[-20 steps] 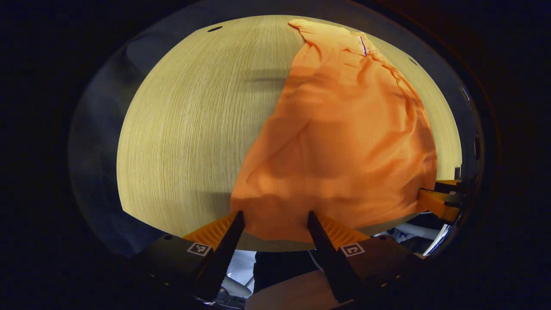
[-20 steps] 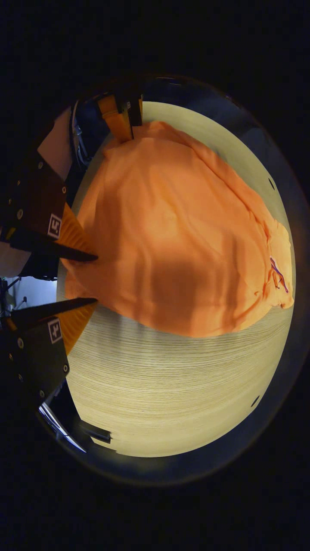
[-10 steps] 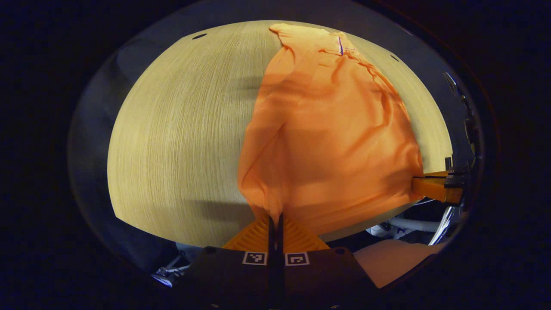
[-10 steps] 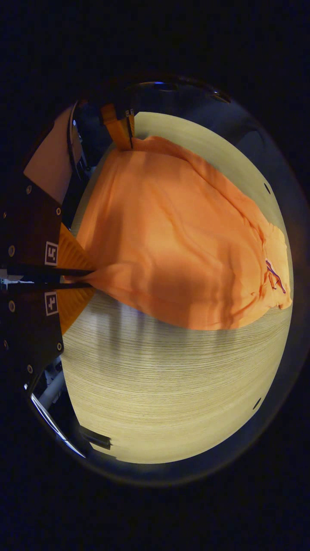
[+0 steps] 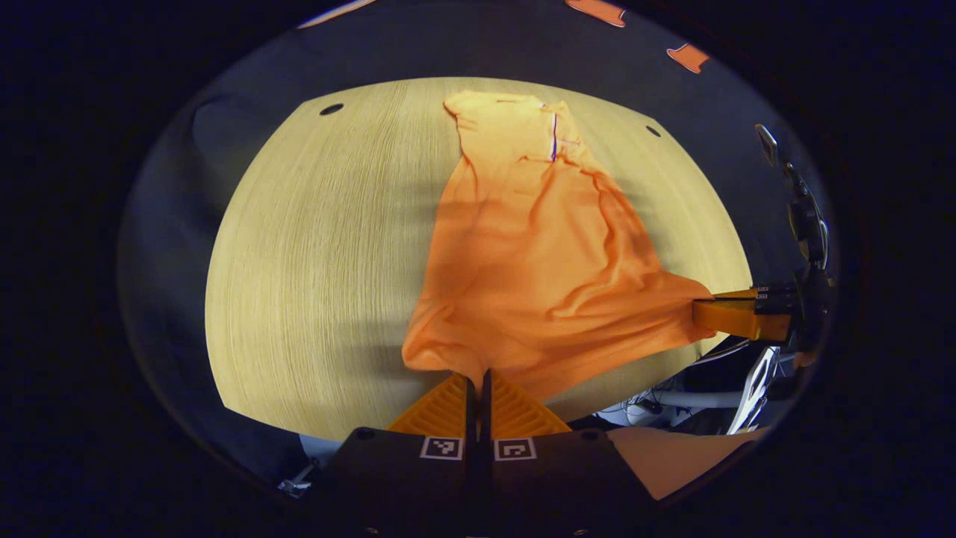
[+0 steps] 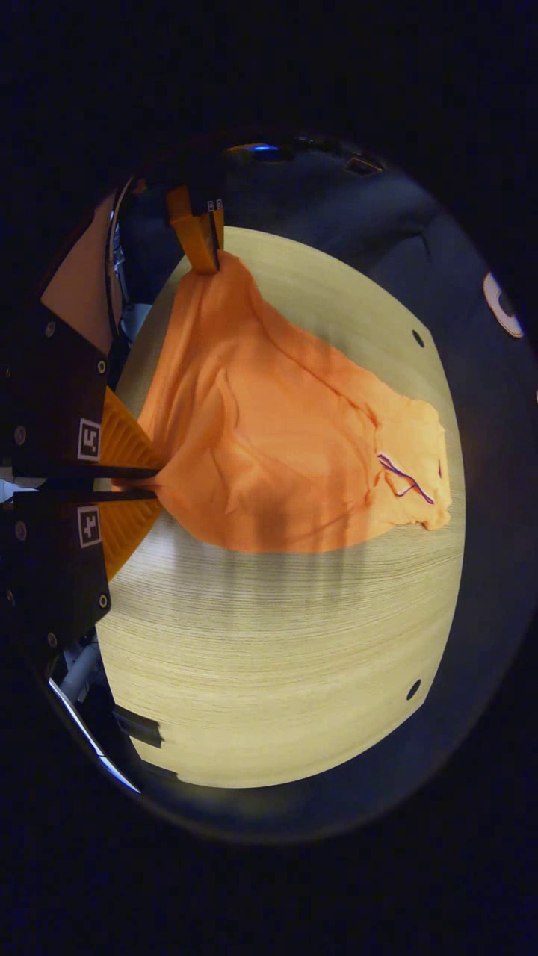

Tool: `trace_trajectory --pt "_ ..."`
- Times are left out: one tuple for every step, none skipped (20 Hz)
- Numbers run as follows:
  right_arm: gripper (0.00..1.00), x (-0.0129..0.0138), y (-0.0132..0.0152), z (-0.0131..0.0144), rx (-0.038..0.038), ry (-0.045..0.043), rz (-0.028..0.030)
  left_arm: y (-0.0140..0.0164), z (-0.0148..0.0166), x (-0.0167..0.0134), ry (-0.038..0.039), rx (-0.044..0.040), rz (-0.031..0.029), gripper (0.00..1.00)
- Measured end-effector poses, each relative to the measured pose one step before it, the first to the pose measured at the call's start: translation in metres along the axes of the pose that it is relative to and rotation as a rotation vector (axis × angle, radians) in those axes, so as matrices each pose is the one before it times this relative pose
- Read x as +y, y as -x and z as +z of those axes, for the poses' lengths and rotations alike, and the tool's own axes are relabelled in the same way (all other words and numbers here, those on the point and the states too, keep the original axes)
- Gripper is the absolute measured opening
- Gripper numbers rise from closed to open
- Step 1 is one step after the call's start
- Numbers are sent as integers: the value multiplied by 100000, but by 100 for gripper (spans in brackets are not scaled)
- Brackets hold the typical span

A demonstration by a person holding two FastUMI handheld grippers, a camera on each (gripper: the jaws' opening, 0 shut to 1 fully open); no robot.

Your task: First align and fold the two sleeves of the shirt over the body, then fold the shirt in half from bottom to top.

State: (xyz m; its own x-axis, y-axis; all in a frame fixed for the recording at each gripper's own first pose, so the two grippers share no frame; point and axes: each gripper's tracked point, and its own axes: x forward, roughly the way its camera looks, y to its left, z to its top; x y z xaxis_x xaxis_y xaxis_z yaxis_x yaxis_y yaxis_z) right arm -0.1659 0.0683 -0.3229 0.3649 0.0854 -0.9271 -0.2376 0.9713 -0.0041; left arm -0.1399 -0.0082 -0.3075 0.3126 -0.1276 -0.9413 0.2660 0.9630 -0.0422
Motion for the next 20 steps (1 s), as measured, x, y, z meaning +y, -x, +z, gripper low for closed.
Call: trace_trajectory --pt "8 -283 470 1244 -2495 -355 -122 278 1289 -64 -815 -2226 -352 1" --pt "8 -260 357 1155 -2101 -286 68 55 1076 1 -280 -2495 61 1" --pt "7 -178 471 1106 -1818 -657 107 133 996 67 -354 -1424 -61 1" --pt "7 -81 224 1070 -1553 -416 288 24 951 70 86 -1141 -225 1" --pt "7 -175 152 1037 -1328 112 -122 4 972 11 10 -1262 -187 1" --pt "8 -21 153 1104 -1156 417 64 -171 1046 177 -592 -1255 187 1" --pt "7 -28 150 1086 -1337 164 90 -69 1290 185 -776 -1541 179 1" --pt "7 -4 141 1135 -1216 658 -99 -149 1079 2 -717 -1582 70 1" --pt "7 -152 215 1097 -1699 647 -344 -82 1118 109 -212 -1850 -105 1" --pt "8 -126 39 1278 -1729 473 -484 -57 1248 163 -84 -1942 64 1" --pt "8 -204 -7 1225 -1467 260 -210 -184 1001 53 22 -1755 -76 1" --pt "8 -59 -56 1102 -1436 -51 66 -51 1075 107 -39 -2037 170 1" --pt "8 -130 -73 1146 -1305 -243 -99 -113 1208 74 -327 -1891 112 1" --pt "8 -288 -26 974 -1000 -235 -340 -205 1493 142 -367 -1553 -102 1" --pt "8 -195 -375 1045 -904 -344 -207 -178 1401 125 -681 -1736 475 1" --pt "7 -122 -264 956 -678 -490 236 -362 1223 372 -1281 -1823 1074 1" --pt "7 136 -224 932 -986 -505 648 -351 1133 213 -1084 -1637 902 1" --pt "7 -142 -319 905 -799 48 -25 -518 1016 77 -523 -970 267 1" --pt "7 -225 -321 1111 -1021 623 -426 -406 965 62 183 -808 -286 1" --pt "8 -211 -230 818 -877 309 -400 -431 706 120 103 -519 -277 1"
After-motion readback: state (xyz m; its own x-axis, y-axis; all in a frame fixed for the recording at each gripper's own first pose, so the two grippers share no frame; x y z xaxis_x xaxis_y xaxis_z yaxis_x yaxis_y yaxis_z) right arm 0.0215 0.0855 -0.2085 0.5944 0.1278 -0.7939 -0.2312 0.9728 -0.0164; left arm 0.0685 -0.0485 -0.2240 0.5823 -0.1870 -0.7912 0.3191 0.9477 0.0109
